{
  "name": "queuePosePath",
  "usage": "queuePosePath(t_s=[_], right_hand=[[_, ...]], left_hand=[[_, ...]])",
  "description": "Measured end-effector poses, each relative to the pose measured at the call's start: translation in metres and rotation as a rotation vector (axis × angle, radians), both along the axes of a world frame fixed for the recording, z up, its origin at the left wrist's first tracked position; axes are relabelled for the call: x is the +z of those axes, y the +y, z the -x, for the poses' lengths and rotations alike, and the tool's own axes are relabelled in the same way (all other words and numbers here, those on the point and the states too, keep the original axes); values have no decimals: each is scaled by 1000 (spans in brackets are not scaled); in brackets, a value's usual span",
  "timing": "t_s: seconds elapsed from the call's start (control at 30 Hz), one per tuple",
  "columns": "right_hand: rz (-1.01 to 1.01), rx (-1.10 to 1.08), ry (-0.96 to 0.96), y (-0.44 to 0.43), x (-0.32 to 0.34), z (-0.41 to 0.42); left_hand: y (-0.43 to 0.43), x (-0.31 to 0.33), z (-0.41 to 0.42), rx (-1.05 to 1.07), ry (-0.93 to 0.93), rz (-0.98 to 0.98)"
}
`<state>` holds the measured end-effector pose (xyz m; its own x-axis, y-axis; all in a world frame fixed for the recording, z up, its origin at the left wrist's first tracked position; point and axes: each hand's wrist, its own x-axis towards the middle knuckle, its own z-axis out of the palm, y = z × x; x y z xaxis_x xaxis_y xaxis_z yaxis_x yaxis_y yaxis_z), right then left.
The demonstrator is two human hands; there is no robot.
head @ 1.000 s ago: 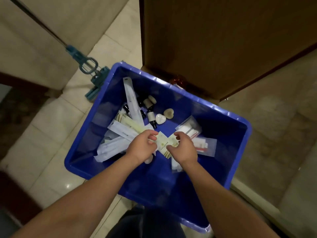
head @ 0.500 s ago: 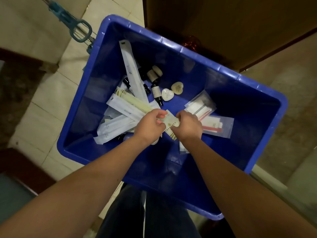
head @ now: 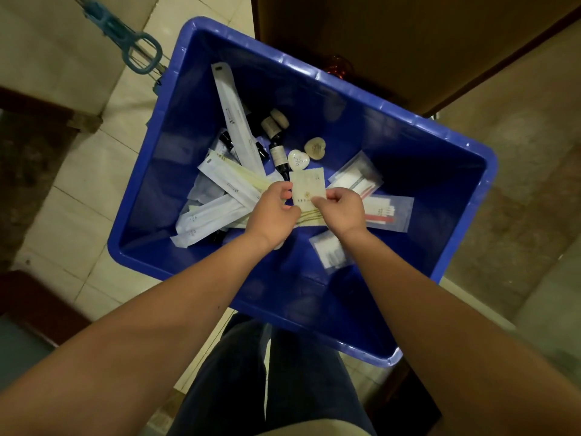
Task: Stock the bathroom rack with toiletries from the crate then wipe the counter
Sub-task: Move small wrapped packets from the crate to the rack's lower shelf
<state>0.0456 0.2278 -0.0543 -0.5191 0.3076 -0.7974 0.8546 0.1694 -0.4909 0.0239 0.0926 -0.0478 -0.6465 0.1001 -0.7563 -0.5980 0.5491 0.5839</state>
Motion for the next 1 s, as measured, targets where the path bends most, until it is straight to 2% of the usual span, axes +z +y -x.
queuePosePath(t_s=[0.17, 0.23, 0.3, 0.37, 0.47, 0.53, 0.6, 0.77, 1.0], right_hand=[[244, -184, 71, 1, 17, 13], [309, -184, 88, 1, 18, 17], [278, -108, 105, 0, 14, 21], [86, 71, 128, 2, 5, 22], [-343, 682, 117, 11, -10, 21], [-480, 1051, 132, 16, -19, 20], [-566, 1301, 156, 17, -26, 20], [-686, 1480, 200, 16, -37, 20], [-700, 1472, 192, 7, -44, 20]], left_hand=[[4, 0, 11, 75, 38, -30], [2, -3, 15, 74, 62, 6], [0, -6, 17, 67, 71, 58], [-4, -9, 18, 73, 73, 98], [-9, -15, 18, 71, 66, 129], [-11, -18, 16, 78, 48, 119], [-11, -20, 14, 91, 40, 116], [-11, -22, 10, 86, 79, 125], [-10, -24, 7, 63, 133, 129]])
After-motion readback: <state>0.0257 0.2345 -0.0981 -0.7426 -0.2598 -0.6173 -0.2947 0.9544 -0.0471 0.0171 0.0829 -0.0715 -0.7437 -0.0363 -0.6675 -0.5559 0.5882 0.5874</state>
